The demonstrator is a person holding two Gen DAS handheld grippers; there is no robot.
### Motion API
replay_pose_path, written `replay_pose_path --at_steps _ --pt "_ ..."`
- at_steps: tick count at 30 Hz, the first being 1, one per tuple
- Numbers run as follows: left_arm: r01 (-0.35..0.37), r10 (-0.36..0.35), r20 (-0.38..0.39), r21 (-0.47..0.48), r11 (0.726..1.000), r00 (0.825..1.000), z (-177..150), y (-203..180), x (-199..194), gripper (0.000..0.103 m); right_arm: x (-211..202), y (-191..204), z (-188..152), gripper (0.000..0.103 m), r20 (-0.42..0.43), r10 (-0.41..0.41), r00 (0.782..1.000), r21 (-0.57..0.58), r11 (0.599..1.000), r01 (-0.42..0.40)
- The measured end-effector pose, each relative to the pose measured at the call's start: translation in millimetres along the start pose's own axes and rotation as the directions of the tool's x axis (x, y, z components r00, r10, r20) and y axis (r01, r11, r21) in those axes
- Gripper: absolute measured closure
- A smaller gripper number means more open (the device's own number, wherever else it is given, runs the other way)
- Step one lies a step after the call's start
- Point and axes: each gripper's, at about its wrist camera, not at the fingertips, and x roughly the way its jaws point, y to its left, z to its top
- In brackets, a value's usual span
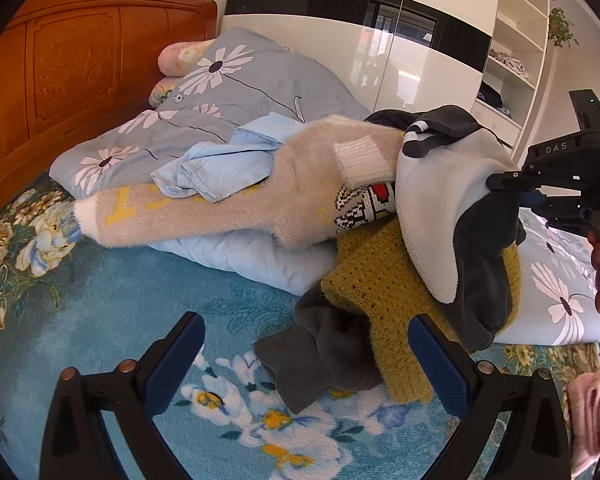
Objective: Fold clothes
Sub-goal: 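Grasp the dark grey fleece jacket with the right gripper and lift it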
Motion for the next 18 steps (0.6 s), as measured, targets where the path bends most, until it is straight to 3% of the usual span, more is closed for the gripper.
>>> replay_pose_path --at_steps 3,6,12,18 --pt "-0.001 0.001 -0.001 -0.009 1.0 1.0 -3 7 -7 0.0 -10 -2 2 0.089 0.032 0.113 0.993 0.083 0.99 -0.115" --pt "0.002 -0.002 -0.002 -0.022 1.0 1.0 -6 14 -17 0.0 -25 1 4 0.092 0.076 0.233 0.97 0.14 0.96 -0.241" --pt "0.014 -0.013 0.017 -0.048 0.999 1.0 -8 26 -52 0.0 -89 13 8 0.092 0.21 0.412 0.887 0.14 0.885 -0.445" --pt "0.03 -0.027 0.066 -0.048 0.998 0.997 -5 36 -103 0.0 -173 25 8 0.092 0.301 0.481 0.824 0.07 0.85 -0.521"
